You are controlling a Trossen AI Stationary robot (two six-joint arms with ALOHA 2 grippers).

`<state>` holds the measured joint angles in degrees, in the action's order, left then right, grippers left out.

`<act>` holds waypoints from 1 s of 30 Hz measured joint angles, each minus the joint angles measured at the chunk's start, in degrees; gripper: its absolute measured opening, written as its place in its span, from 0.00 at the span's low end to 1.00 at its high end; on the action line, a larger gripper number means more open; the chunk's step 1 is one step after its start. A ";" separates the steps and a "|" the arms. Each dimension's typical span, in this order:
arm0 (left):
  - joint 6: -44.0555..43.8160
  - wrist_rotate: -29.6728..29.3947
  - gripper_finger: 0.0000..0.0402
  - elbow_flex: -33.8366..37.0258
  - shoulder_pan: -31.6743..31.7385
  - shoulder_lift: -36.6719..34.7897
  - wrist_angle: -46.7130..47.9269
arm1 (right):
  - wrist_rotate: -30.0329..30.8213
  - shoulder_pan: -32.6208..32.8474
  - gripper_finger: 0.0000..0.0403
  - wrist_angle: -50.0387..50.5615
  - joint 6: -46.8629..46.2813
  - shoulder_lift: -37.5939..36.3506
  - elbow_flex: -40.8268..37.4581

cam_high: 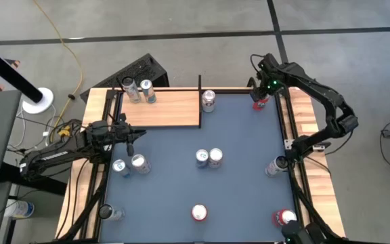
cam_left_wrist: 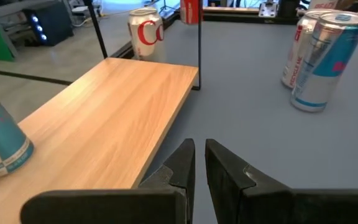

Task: Place canned beverage on shelf
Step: Put the top right red soda can on the shelf

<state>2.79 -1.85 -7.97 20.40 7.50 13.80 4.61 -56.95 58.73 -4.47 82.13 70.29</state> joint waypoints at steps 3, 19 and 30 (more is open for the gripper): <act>0.00 -0.06 0.07 0.00 0.00 0.01 1.03 | -0.24 1.31 0.53 0.17 0.00 -0.07 2.18; -0.02 -0.11 0.07 0.00 0.00 0.00 8.09 | -3.55 21.43 0.53 -3.26 -1.15 -0.24 20.95; -0.02 -0.11 0.07 0.00 0.00 -0.01 9.53 | -5.73 33.28 0.53 -24.48 1.07 1.14 23.61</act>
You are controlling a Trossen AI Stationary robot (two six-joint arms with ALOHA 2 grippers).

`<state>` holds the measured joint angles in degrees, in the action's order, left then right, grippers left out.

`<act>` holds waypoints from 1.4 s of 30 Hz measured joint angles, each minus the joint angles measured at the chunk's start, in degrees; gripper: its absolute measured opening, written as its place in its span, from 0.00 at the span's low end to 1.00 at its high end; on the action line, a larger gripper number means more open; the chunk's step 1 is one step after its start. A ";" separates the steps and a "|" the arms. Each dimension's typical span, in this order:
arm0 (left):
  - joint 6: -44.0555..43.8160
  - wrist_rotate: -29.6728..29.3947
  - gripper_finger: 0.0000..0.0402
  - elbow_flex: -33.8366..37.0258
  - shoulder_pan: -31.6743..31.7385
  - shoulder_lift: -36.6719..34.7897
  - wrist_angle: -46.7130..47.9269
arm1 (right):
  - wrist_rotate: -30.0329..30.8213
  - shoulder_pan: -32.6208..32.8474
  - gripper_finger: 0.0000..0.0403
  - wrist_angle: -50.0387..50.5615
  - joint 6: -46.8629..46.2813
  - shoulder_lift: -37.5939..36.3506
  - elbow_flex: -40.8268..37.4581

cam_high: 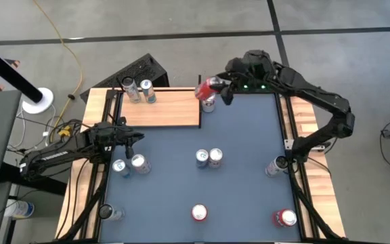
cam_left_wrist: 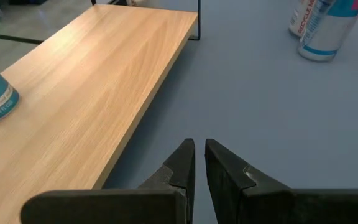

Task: Place canned beverage on shelf
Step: Put the top right red soda can on the shelf

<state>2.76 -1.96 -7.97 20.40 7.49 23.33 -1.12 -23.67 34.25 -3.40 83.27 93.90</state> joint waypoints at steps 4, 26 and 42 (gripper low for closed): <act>-0.02 0.00 0.07 0.00 0.00 0.00 -0.05 | -1.64 0.52 0.53 -4.72 -0.02 3.90 -0.07; -0.02 0.00 0.07 0.00 0.00 0.00 -0.09 | -8.72 3.87 0.53 -4.31 4.19 38.97 23.13; -0.02 0.00 0.07 0.00 0.00 0.02 -0.09 | -3.73 5.05 0.53 -15.56 4.05 46.11 23.27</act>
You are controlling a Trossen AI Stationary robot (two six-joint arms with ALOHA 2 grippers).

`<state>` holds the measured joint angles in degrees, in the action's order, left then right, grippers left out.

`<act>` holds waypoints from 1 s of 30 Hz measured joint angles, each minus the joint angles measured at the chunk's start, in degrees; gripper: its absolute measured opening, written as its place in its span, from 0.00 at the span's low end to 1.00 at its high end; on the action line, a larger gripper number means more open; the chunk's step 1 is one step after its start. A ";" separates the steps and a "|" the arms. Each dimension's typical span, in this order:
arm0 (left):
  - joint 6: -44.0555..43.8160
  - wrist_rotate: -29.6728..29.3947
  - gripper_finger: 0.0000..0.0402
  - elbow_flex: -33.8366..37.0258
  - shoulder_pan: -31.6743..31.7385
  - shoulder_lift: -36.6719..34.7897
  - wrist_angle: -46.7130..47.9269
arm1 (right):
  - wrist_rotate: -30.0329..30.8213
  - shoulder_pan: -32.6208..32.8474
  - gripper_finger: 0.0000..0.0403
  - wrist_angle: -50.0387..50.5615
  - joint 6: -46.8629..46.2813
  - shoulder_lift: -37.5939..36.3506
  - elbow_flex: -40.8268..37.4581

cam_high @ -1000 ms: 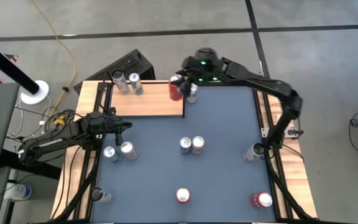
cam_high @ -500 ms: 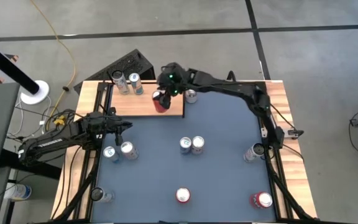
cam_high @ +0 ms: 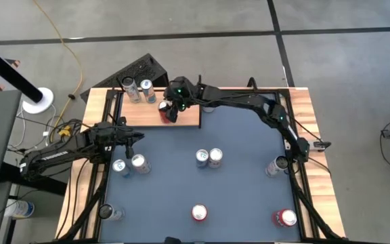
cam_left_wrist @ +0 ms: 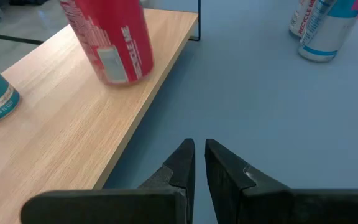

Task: Place canned beverage on shelf
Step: Put the top right red soda can on the shelf

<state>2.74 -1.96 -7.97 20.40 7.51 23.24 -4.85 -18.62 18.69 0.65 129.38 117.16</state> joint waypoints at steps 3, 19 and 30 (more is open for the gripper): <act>0.00 0.00 0.07 0.00 -0.01 0.00 0.00 | 0.50 -0.45 0.53 -0.46 -0.23 0.14 0.00; 0.00 0.00 0.07 0.00 -0.01 -0.01 0.00 | -0.23 -1.04 0.71 0.34 -0.66 0.22 0.00; 0.00 0.00 0.07 0.00 0.00 -0.01 0.00 | -1.47 -1.60 0.77 -1.52 1.08 -3.52 0.02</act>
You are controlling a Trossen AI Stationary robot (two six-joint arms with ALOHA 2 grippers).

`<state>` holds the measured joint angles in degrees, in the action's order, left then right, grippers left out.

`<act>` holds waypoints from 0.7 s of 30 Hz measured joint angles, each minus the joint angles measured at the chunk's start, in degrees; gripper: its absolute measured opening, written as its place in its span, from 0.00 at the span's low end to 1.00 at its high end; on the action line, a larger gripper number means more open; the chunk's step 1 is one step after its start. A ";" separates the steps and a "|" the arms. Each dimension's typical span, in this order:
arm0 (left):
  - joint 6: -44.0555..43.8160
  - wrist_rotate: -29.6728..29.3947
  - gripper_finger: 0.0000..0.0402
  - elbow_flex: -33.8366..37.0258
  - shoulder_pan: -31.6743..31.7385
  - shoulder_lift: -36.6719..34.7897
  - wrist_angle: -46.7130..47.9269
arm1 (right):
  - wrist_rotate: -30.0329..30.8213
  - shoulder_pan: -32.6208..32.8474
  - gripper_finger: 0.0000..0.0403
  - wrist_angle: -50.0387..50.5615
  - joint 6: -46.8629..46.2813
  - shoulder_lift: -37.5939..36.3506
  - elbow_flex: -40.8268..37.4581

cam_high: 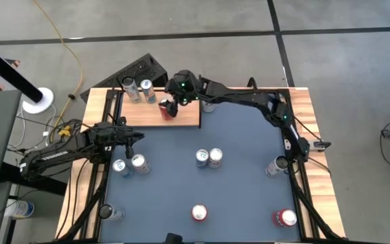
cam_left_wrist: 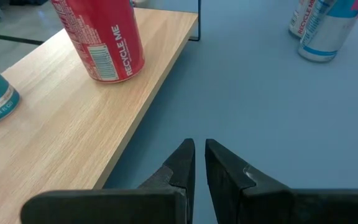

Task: Place canned beverage on shelf
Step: Put the top right red soda can on the shelf

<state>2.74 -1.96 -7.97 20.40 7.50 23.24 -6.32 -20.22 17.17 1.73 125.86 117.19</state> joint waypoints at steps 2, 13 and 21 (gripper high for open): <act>0.00 0.00 0.07 0.00 -0.02 0.01 0.02 | -0.03 -0.14 0.77 0.26 1.76 -1.30 0.01; 0.00 0.00 0.07 0.00 0.00 -0.01 0.00 | -21.90 -1.03 0.77 3.58 17.65 -4.49 0.04; 0.00 0.00 0.07 0.00 -0.02 0.01 0.00 | -32.42 -2.42 0.77 5.52 22.69 -2.68 -0.09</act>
<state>2.74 -1.96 -7.97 20.38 7.51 23.25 -38.74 -22.64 22.69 24.42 123.17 117.10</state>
